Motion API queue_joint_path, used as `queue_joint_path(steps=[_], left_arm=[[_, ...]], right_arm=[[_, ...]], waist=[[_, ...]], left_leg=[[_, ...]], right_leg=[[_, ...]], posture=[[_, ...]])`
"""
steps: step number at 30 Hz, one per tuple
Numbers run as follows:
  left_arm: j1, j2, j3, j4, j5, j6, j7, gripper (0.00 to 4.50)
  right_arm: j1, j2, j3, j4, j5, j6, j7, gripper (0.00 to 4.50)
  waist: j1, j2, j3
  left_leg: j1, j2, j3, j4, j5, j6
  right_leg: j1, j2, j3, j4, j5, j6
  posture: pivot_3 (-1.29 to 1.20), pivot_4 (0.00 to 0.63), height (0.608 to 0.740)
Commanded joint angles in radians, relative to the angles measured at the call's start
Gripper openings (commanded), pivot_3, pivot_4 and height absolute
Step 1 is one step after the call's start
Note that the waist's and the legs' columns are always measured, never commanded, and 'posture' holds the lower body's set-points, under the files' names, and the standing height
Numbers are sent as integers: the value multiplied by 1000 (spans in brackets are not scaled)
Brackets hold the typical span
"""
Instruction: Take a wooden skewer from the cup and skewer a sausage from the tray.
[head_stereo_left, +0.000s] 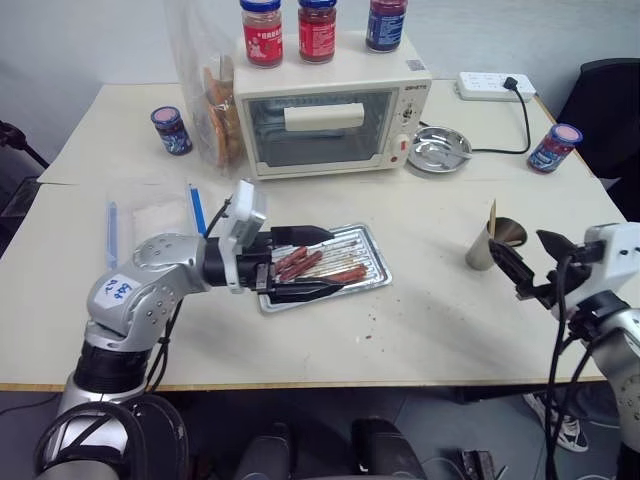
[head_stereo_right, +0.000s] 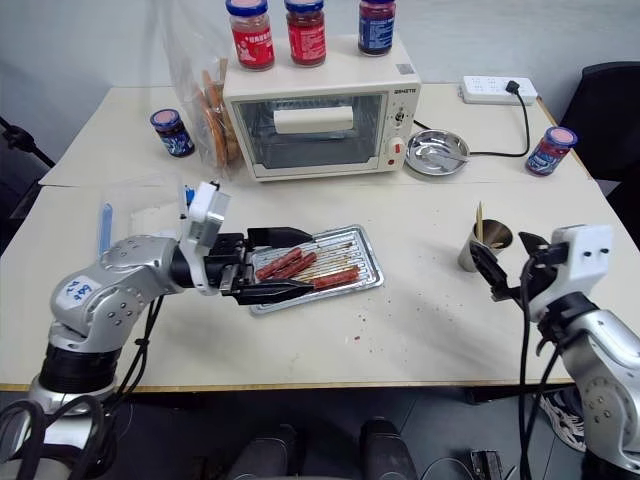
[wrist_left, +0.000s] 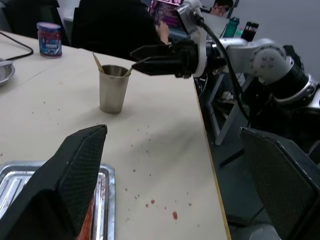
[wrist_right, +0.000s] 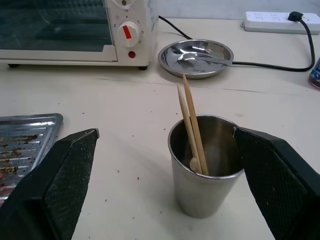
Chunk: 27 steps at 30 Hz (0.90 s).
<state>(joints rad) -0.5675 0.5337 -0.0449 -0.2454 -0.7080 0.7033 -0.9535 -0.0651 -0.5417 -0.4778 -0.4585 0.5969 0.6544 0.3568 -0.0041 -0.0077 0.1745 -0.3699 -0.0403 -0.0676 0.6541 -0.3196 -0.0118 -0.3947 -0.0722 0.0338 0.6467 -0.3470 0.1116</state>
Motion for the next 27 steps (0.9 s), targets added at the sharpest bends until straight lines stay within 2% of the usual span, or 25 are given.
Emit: queue_joint_path(steps=[1,2,3,4,9,16,19,27], left_arm=[[-4,-8,-14,5,35,-45,-7,4471],[-9,-12,-9,2,30,-42,-3,4471],[-13,-15,-4,0,27,-40,0,4500],[-17,-16,0,-1,29,-43,2,4500],[-13,-12,11,14,66,-82,14,4500],[-12,-16,17,10,66,-86,23,4500],[-19,-17,14,17,73,-93,24,4500],[-53,-20,11,58,90,-114,11,4500]], right_arm=[[-13,11,31,30,-50,-55,-13,4500],[-21,17,32,42,-54,-61,-23,4500],[-26,21,32,50,-59,-67,-28,4114],[-31,23,33,58,-65,-74,-31,4011],[-46,32,29,71,-93,-90,-64,2668],[-34,43,43,58,-103,-95,-69,2668],[-45,59,40,59,-101,-97,-78,2212],[-65,66,51,67,-113,-100,-82,156]], waist=[[1,0,0],[1,0,0],[1,0,0],[1,0,0],[1,0,0],[1,0,0],[1,0,0],[0,0,0]], left_leg=[[0,0,0,0,0,0],[0,0,0,0,0,0],[-1,0,0,0,0,0],[-1,0,0,0,0,0],[-1,0,0,1,1,-1],[-1,0,0,1,1,-1],[-1,0,0,1,1,-1],[-1,0,0,1,1,-1]], right_leg=[[0,0,0,0,0,0],[0,0,0,0,0,0],[-1,0,0,0,0,0],[-1,0,0,0,0,0],[-1,0,0,1,0,0],[-1,0,0,1,0,0],[-1,0,0,1,0,0],[-1,0,0,1,0,0]], posture=[[0,150,740],[0,150,740],[0,150,740],[0,150,740],[0,150,740],[0,150,740],[0,150,740],[0,150,740]])
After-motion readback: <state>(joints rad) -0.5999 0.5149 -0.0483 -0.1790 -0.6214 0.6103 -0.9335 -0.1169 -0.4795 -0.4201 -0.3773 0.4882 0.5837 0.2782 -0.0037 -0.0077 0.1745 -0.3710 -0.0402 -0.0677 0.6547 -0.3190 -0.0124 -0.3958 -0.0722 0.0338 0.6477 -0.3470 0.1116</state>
